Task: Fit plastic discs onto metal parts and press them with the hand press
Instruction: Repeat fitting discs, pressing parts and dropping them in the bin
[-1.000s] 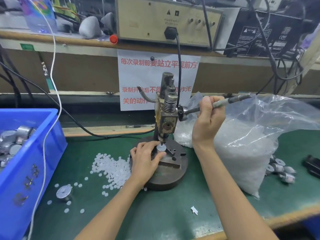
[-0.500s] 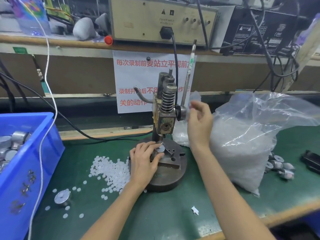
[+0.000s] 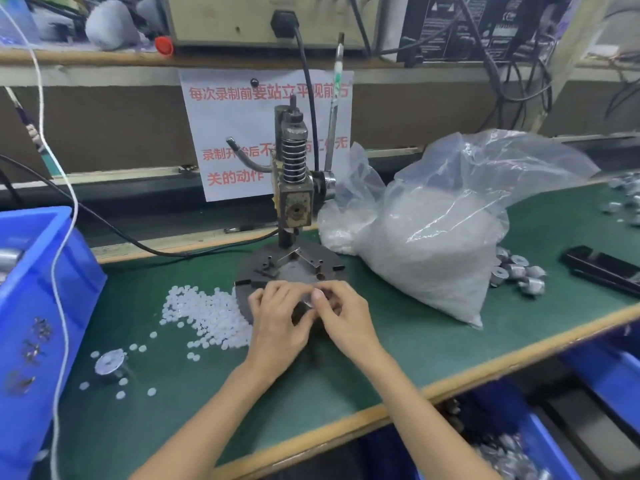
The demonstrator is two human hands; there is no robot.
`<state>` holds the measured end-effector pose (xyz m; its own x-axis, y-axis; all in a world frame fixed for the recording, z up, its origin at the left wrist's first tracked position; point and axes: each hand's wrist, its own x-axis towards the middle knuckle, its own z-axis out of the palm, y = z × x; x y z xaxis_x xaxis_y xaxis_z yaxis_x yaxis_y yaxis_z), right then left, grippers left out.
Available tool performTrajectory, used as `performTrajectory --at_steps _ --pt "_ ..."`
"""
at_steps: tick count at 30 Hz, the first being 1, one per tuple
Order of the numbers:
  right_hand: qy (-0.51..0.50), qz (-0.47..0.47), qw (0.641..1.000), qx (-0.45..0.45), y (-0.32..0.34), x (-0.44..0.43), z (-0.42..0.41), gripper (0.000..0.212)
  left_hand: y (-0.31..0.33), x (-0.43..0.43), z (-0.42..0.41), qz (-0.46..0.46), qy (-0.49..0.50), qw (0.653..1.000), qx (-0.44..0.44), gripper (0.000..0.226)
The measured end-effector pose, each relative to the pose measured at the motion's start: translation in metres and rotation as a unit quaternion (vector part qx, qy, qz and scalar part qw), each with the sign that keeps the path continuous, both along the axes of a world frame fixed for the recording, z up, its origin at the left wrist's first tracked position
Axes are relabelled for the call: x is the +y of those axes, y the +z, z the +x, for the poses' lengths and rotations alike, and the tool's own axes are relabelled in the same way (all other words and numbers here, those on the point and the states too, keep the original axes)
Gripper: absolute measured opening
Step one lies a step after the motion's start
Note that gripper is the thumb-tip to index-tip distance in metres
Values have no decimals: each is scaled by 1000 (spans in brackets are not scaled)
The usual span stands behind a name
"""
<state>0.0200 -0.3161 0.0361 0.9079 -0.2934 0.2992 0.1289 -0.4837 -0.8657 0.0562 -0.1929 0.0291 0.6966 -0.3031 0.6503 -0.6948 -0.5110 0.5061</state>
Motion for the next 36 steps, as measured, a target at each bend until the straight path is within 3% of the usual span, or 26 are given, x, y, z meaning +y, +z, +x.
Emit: performTrajectory --at_steps 4,8,15,19,21,24,28,31,36 --pt "25 122 992 11 -9 -13 -37 13 3 -15 -31 21 -46 999 18 20" --pt "43 184 982 4 -16 -33 -74 19 5 -36 -57 82 -107 991 16 22" --pt "-70 233 970 -22 -39 -76 -144 18 -4 -96 -114 142 -214 963 86 23" --pt "-132 250 959 -29 -61 -102 -181 18 -21 -136 -151 234 -218 947 -4 20" --pt "-166 269 949 2 -81 -114 -198 19 -36 -154 -165 340 -220 913 -50 19" --pt "-223 295 925 90 -124 -131 -224 16 -61 -169 -184 483 -224 846 -24 32" --pt "-314 220 893 237 -181 -154 -248 5 -86 -169 -193 500 -282 815 80 27" --pt "-349 155 871 308 -200 -161 -252 27 -104 -159 -188 504 -335 788 113 21" --pt "-357 101 863 345 -202 -150 -247 47 -108 -150 -178 470 -326 805 156 23"
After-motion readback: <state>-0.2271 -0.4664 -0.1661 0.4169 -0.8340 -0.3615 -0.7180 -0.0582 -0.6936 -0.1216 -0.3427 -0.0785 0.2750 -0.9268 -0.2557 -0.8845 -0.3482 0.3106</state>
